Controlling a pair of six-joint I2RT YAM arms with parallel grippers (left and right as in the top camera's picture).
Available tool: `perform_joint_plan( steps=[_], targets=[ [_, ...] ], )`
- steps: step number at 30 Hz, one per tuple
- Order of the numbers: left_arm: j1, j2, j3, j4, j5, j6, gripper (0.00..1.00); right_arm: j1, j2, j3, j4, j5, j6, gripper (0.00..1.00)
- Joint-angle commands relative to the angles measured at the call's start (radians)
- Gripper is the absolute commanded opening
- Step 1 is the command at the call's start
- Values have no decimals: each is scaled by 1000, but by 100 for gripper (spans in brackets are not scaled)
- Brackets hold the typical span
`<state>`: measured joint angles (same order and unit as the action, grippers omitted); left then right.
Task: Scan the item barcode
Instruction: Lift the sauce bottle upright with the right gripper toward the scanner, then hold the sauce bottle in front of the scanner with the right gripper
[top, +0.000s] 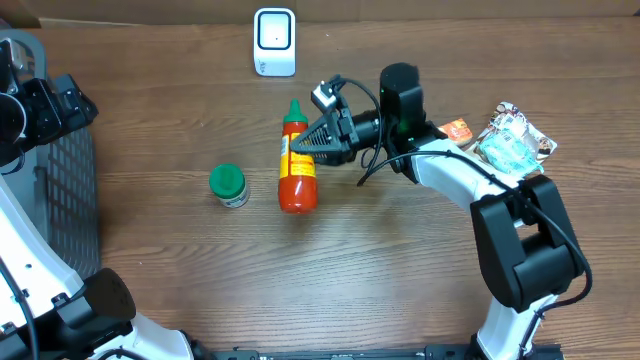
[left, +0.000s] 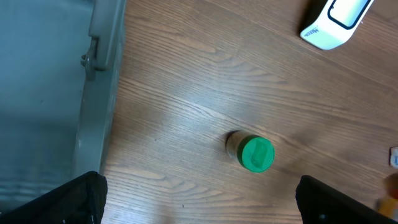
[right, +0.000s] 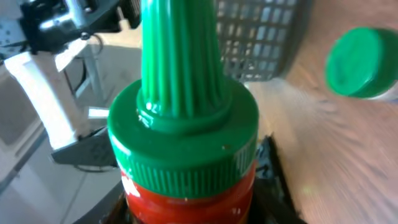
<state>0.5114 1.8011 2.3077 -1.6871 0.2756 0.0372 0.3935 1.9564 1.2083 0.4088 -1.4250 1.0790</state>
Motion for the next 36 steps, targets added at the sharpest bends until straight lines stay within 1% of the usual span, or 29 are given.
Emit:
perform_joint_plan(
  steps=[1, 6, 8, 10, 12, 16, 20, 22, 26, 30, 33, 36],
  targets=[
    [-1, 5, -4, 0, 2, 19, 100, -2, -30, 14, -187, 136, -495, 24],
    [-1, 5, -4, 0, 2, 19, 100, -2, -30, 14, -444, 367, -682, 24],
    [-1, 5, -4, 0, 2, 19, 100, 0, -30, 18, -568, 493, -748, 20],
    [-1, 5, -4, 0, 2, 19, 100, 0, -30, 26, -675, 608, -799, 20],
    [-1, 5, -4, 0, 2, 19, 100, 0, -30, 55, -766, 682, -826, 20],
    [-1, 5, -4, 0, 2, 19, 100, -2, -30, 226, -972, 808, -890, 20],
    [-1, 5, -4, 0, 2, 19, 100, 16, -30, 463, -1163, 1028, -963, 21],
    [-1, 5, -4, 0, 2, 19, 100, 34, -30, 568, -1213, 1149, -986, 21],
    [-1, 5, -4, 0, 2, 19, 100, 65, -30, 693, -1195, 1323, -1020, 22],
    [-1, 5, -4, 0, 2, 19, 99, 85, -24, 702, -1057, 1487, -1103, 22],
    [-1, 5, -4, 0, 2, 19, 99, 99, 12, 702, -922, 1595, -1214, 22],
    [-1, 5, -4, 0, 2, 19, 100, 109, 67, 702, -803, 1619, -1359, 21]
  ],
)
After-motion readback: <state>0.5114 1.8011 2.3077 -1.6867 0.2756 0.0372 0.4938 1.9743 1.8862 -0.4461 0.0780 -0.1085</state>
